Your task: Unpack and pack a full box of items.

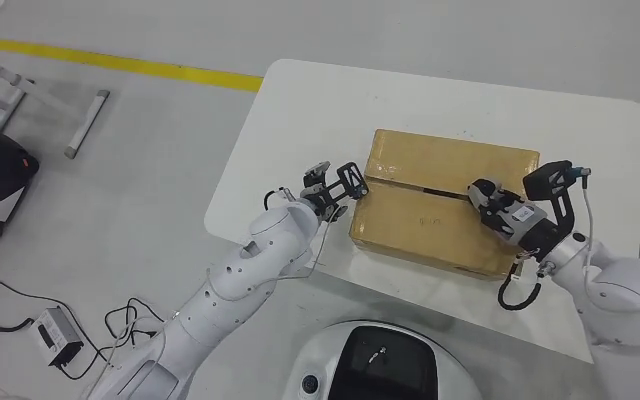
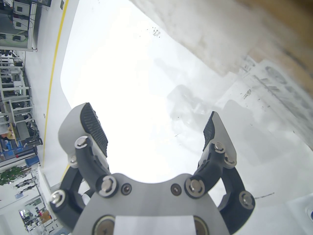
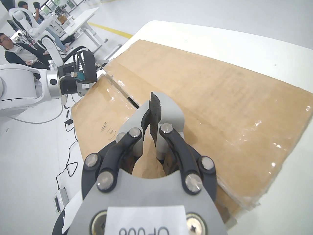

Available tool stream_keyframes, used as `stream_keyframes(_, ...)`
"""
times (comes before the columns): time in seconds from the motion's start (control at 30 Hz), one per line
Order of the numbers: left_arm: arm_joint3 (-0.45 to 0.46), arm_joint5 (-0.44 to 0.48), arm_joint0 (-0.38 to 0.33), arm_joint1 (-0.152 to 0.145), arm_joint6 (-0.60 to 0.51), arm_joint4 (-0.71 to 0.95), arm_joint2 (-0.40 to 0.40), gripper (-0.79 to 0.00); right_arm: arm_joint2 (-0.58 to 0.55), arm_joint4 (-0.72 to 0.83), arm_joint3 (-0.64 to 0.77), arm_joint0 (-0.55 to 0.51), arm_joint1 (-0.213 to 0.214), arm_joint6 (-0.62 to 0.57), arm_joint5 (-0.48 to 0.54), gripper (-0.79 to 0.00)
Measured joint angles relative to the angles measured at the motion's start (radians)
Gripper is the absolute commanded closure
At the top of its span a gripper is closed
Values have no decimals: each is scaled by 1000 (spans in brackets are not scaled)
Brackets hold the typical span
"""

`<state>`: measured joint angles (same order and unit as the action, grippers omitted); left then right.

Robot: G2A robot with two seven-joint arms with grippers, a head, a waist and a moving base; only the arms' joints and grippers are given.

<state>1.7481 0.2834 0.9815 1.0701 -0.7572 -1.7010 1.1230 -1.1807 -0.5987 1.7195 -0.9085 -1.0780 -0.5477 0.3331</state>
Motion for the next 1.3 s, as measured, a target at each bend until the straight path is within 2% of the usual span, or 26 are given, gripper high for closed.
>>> stream_keyframes(0.13,-22,-4,-14,8,23,5,-13,-785,2,0,-6,5,-2,-1,4,0)
stream_keyframes(0.17,-24,-6,-16,10,27,5,-17,-763,3,0,-8,6,-2,0,4,0)
stream_keyframes(0.2,-25,-8,-18,12,30,3,-21,-653,3,0,-10,7,-3,0,5,0)
stream_keyframes(0.23,-27,-11,-20,15,33,1,-25,-440,4,0,-11,9,-3,0,5,0)
stream_keyframes(0.27,-28,-14,-22,16,36,1,-28,-332,4,1,-12,10,-3,0,6,0)
stream_keyframes(0.33,-34,-20,-26,21,44,10,-32,-43,3,1,-15,12,-4,-1,7,0)
stream_keyframes(0.37,-37,-22,-29,23,46,15,-33,0,2,2,-17,13,-4,-1,8,0)
stream_keyframes(0.7,-39,-60,-41,36,42,9,-22,0,-4,1,-27,14,-5,-5,17,0)
stream_keyframes(1.27,62,-56,-13,42,40,-45,37,0,-3,-1,-30,10,-8,-14,31,0)
stream_keyframes(1.3,65,-48,-14,42,43,-48,38,-25,-4,-1,-30,9,-8,-15,31,0)
